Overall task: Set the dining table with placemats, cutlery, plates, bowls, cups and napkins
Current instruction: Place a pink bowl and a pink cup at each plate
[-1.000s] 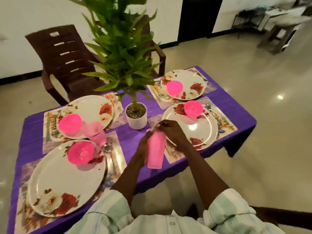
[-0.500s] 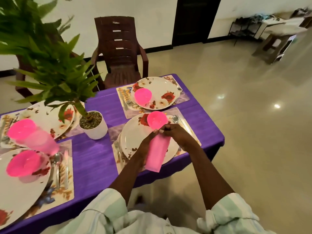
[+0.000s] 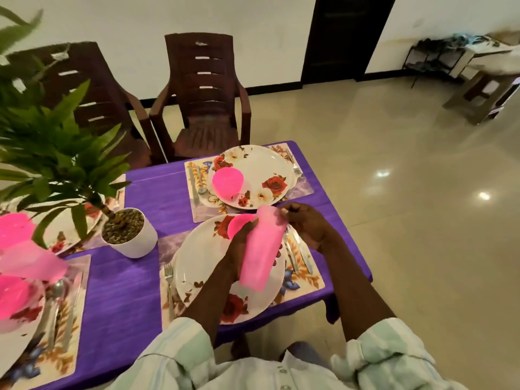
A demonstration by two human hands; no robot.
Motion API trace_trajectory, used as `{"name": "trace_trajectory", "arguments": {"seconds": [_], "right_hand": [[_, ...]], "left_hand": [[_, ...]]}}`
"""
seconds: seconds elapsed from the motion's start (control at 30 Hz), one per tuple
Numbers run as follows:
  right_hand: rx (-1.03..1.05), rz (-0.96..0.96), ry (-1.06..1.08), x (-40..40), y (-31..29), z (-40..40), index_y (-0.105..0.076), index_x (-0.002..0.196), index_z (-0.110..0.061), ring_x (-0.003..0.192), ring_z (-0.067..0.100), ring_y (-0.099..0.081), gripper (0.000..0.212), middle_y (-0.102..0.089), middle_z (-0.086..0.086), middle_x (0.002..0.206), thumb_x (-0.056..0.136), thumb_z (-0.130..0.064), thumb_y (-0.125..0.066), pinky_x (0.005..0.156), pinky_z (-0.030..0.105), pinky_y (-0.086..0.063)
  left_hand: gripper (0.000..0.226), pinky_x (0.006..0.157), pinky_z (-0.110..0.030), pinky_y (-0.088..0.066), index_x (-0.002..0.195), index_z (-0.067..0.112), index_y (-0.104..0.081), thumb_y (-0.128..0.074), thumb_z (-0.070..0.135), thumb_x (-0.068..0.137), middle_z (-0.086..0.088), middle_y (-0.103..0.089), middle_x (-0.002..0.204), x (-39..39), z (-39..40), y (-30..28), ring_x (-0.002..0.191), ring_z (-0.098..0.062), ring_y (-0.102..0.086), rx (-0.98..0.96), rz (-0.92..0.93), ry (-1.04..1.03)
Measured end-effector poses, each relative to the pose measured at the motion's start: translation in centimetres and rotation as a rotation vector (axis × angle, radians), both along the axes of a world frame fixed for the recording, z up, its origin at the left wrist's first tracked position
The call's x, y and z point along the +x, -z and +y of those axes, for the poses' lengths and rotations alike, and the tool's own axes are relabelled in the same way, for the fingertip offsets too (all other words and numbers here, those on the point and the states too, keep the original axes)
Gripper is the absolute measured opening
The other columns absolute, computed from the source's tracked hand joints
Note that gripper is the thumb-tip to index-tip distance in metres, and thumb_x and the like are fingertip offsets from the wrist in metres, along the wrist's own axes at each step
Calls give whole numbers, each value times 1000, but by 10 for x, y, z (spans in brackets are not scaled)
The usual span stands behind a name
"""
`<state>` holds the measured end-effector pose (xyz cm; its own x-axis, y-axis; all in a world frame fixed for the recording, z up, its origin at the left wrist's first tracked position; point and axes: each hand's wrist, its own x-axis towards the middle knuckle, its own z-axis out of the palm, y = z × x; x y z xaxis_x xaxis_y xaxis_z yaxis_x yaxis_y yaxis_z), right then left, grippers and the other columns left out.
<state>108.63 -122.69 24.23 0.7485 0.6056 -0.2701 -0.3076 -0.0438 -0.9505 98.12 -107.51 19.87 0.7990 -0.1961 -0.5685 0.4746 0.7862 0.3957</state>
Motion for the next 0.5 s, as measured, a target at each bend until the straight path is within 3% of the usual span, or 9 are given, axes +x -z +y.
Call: {"name": "trace_trajectory", "arguments": {"seconds": [0.1, 0.17, 0.23, 0.37, 0.5], "right_hand": [[-25, 18, 9, 21, 1, -3, -72, 88, -7, 83, 16, -64, 14, -71, 7, 83, 91, -2, -59, 88, 29, -47], [-26, 17, -21, 35, 6, -1, -73, 87, -10, 93, 18, -61, 5, -69, 5, 90, 86, -8, -68, 94, 35, -44], [-1, 26, -21, 46, 10, 0, -66, 96, -10, 97, 17, -58, 11, -64, 5, 95, 86, -9, -70, 94, 34, -44], [-40, 104, -72, 61, 12, -7, -56, 114, -10, 103, 20, -56, 39, -59, 8, 112, 82, -18, -76, 91, 33, -46], [-155, 68, -231, 70, 12, -20, -63, 104, -19, 101, 19, -63, 27, -67, 6, 109, 81, -25, -77, 92, 37, -51]], "left_hand": [[71, 78, -39, -53, 136, 8, -47, -66, 49, 82, -14, -61, 106, 12, -10, 2, 91, -29, -62, 50, 29, -63], [51, 77, -36, -51, 126, 7, -51, -52, 45, 91, -11, -65, 96, 21, -20, 1, 85, -25, -64, 104, 65, -113], [46, 79, -38, -48, 115, 7, -58, -56, 41, 84, -14, -66, 93, 33, -29, -2, 84, -26, -63, 224, 77, -148], [57, 83, -40, -49, 116, 6, -63, -71, 44, 76, -18, -66, 101, 46, -51, -8, 91, -30, -62, 372, 72, -234], [60, 76, -39, -52, 116, 7, -63, -68, 50, 75, -18, -67, 98, 52, -73, -2, 86, -30, -63, 432, 90, -238]]}}
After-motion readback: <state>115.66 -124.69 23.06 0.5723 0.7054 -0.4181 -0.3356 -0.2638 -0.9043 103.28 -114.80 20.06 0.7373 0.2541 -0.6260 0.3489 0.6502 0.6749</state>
